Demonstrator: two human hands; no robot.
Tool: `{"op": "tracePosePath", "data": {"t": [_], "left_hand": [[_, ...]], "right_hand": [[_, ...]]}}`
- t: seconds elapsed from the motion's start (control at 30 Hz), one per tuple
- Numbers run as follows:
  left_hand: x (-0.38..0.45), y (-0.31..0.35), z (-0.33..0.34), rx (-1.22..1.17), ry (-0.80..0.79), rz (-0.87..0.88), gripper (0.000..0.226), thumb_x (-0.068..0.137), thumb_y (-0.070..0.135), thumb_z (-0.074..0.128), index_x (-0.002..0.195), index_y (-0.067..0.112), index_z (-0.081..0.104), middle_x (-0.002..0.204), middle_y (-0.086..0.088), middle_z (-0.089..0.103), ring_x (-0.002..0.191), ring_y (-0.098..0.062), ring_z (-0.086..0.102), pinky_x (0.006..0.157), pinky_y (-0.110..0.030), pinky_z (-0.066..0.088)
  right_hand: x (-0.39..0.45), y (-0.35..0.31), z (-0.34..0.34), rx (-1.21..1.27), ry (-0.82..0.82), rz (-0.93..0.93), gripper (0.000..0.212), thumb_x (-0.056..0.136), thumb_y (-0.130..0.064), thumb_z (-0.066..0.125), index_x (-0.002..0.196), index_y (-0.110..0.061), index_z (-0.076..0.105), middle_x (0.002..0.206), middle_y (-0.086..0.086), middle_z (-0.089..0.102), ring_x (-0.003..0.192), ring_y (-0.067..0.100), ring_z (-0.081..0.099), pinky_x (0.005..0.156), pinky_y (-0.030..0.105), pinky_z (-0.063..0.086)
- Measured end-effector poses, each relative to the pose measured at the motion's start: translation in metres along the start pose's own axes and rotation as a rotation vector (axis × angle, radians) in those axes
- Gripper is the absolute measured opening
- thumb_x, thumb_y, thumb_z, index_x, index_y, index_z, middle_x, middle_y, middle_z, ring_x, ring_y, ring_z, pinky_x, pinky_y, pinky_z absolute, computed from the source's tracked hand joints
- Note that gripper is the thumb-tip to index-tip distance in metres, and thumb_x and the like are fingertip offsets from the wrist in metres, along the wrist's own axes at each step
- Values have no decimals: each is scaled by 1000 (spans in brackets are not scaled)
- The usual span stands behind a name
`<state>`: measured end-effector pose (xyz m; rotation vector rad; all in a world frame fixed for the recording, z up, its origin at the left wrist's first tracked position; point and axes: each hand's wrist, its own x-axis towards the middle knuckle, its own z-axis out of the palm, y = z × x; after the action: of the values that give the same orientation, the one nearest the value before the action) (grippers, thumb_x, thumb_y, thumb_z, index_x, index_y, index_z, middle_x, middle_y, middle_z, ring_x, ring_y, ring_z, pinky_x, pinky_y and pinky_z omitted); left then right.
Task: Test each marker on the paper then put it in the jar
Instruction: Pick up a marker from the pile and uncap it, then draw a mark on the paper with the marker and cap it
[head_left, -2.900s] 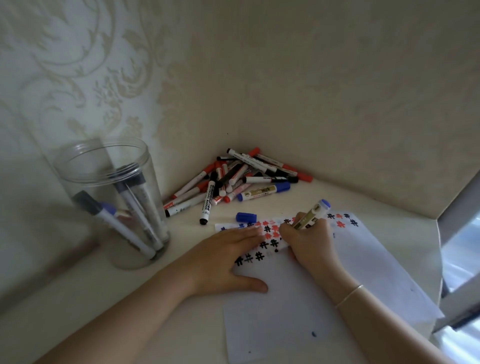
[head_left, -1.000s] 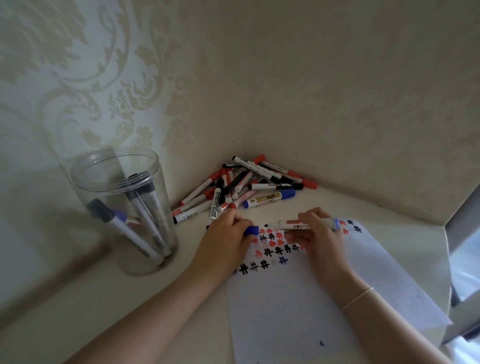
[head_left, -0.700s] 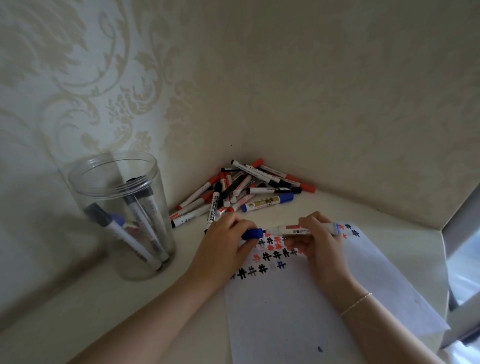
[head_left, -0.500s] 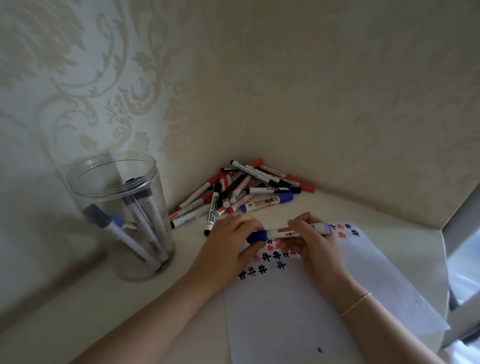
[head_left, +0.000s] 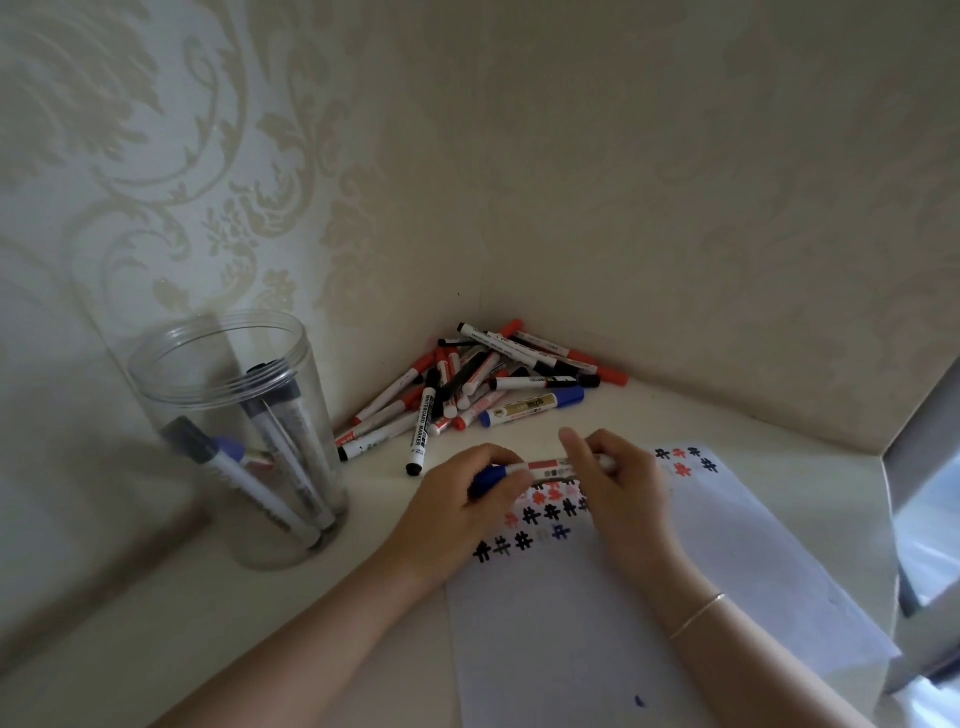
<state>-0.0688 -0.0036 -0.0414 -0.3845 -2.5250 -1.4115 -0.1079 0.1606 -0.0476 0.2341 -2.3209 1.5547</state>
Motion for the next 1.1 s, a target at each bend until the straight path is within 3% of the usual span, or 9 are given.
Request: {"op": "tracePosePath", "data": {"t": [0.13, 0.23, 0.57, 0.73, 0.83, 0.9, 0.97, 1.03, 1.1], "left_hand": [[0, 0, 3, -82, 80, -102, 32, 82, 55, 49, 75, 27, 63, 58, 19, 55, 54, 2, 48, 58, -11, 37], [-3, 0, 5, -77, 85, -107, 33, 82, 56, 49, 72, 26, 59, 53, 17, 51, 50, 0, 43, 55, -16, 37], [-6, 4, 0, -82, 100, -91, 7, 92, 32, 56, 98, 27, 53, 88, 11, 58, 81, -2, 57, 70, -20, 51], [0, 40, -29, -108, 368, 51, 29, 75, 39, 70, 95, 25, 53, 86, 10, 63, 77, -8, 67, 71, -22, 55], [3, 76, -68, 74, 559, 312, 26, 82, 27, 69, 99, 17, 53, 85, 12, 63, 76, -3, 66, 68, -15, 53], [2, 102, -101, 245, 680, 475, 22, 91, 19, 61, 109, 16, 48, 91, 18, 59, 77, -3, 65, 69, -13, 51], [0, 123, -134, 353, 782, 494, 21, 97, 22, 54, 115, 19, 44, 90, 18, 56, 78, -5, 65, 70, -16, 53], [0, 133, -162, 458, 827, 378, 22, 99, 27, 48, 119, 19, 44, 86, 6, 60, 76, -13, 66, 70, -30, 56], [4, 132, -184, 628, 801, 206, 22, 100, 29, 44, 118, 18, 43, 80, -7, 64, 69, -23, 65, 66, -45, 54]], "right_hand": [[-5, -4, 3, -207, 54, -253, 38, 86, -38, 63, 60, -12, 53, 47, -5, 46, 46, 12, 42, 44, 22, 32], [-7, -3, 5, -228, 58, -314, 37, 87, -33, 64, 59, -15, 48, 47, -9, 41, 46, 8, 39, 44, 25, 30], [-3, -3, 4, -59, -37, -87, 42, 92, -32, 57, 60, -10, 41, 49, -8, 33, 46, 7, 30, 45, 20, 27], [9, -36, 3, 331, -176, 46, 35, 95, -33, 50, 70, -10, 56, 48, -7, 37, 41, 8, 30, 39, 20, 26], [28, -64, 13, 551, -388, 94, 35, 99, -32, 41, 88, -4, 59, 62, 5, 52, 44, 14, 44, 42, 26, 40], [40, -75, 27, 315, -443, -16, 24, 101, -24, 39, 103, -10, 59, 76, 8, 60, 51, 15, 53, 51, 33, 48], [50, -75, 42, -302, -510, -350, 32, 99, -10, 38, 127, -18, 50, 103, 6, 59, 69, 16, 59, 57, 32, 44], [54, -68, 59, -807, -558, -654, 53, 89, 1, 45, 138, -21, 41, 124, 6, 50, 90, 22, 59, 61, 30, 40], [52, -56, 77, -987, -512, -985, 53, 72, -1, 68, 121, -19, 59, 110, 7, 58, 84, 22, 60, 59, 31, 46]]}}
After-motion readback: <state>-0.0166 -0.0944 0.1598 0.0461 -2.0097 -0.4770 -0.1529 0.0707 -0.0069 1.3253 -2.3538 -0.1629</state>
